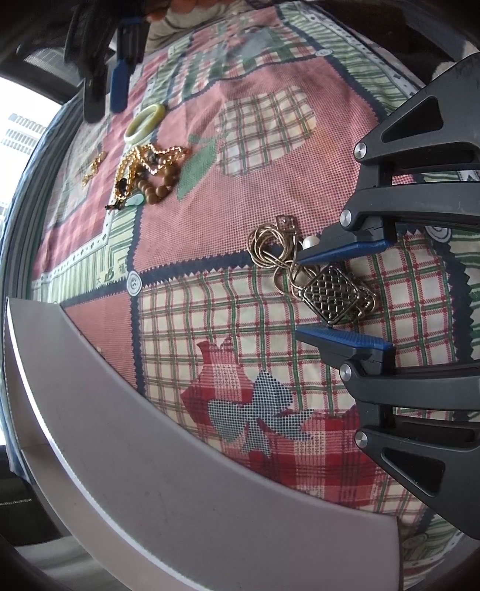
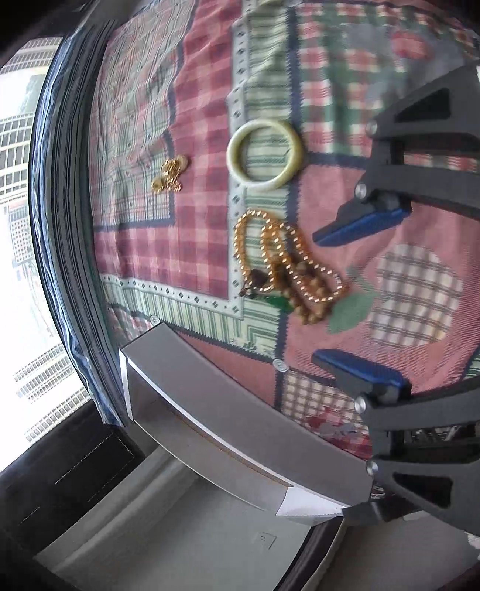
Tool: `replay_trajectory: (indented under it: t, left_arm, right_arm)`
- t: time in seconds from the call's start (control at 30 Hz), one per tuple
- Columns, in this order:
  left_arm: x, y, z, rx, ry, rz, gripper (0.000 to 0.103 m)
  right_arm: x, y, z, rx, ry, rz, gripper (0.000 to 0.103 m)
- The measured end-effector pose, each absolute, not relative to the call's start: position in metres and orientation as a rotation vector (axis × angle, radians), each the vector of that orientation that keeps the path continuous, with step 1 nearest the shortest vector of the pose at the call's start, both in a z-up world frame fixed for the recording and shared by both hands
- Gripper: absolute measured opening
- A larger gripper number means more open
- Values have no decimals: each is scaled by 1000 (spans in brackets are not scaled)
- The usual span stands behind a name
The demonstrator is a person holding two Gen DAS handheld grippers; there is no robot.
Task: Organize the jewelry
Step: 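Grasp the gold bead chain with the right tool while the left tool holds the pendant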
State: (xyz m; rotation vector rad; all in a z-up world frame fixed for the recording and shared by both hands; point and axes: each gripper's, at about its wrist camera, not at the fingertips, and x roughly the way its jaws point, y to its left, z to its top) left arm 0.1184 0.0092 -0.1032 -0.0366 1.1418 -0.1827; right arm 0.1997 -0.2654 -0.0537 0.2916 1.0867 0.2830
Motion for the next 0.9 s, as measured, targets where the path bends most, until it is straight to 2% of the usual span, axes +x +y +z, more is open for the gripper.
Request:
replay_trajectory:
  t: [0.07, 0.1, 0.3, 0.37, 0.4, 0.43, 0.47, 0.63, 0.9]
  left_arm:
    - [119, 9, -104, -38, 1143, -184, 34]
    - [119, 9, -104, -37, 1144, -186, 34]
    - [119, 9, -104, -33, 1142, -193, 34]
    - [120, 9, -104, -30, 1141, -194, 34]
    - [120, 9, -104, -29, 1141, -194, 34]
    - [120, 9, -104, -29, 1141, -194, 34]
    - [120, 9, -103, -32, 1143, -195, 34]
    - [121, 11, -101, -54, 1147, -201, 34]
    - [114, 13, -74, -98, 1096, -223, 34]
  right_arm:
    - [226, -255, -72, 285, 1131, 311, 42]
    - [236, -249, -80, 259, 1139, 302, 38]
    - [270, -236, -113, 182, 1178, 255, 34]
    - [276, -236, -119, 178, 1194, 259, 28]
    - [278, -234, -124, 173, 1214, 270, 23]
    - [279, -234, -126, 162, 1219, 253, 12]
    - [278, -236, -124, 172, 1208, 241, 12]
    - [263, -249, -90, 219, 1157, 252, 11]
    - [233, -250, -17, 66, 1038, 185, 11]
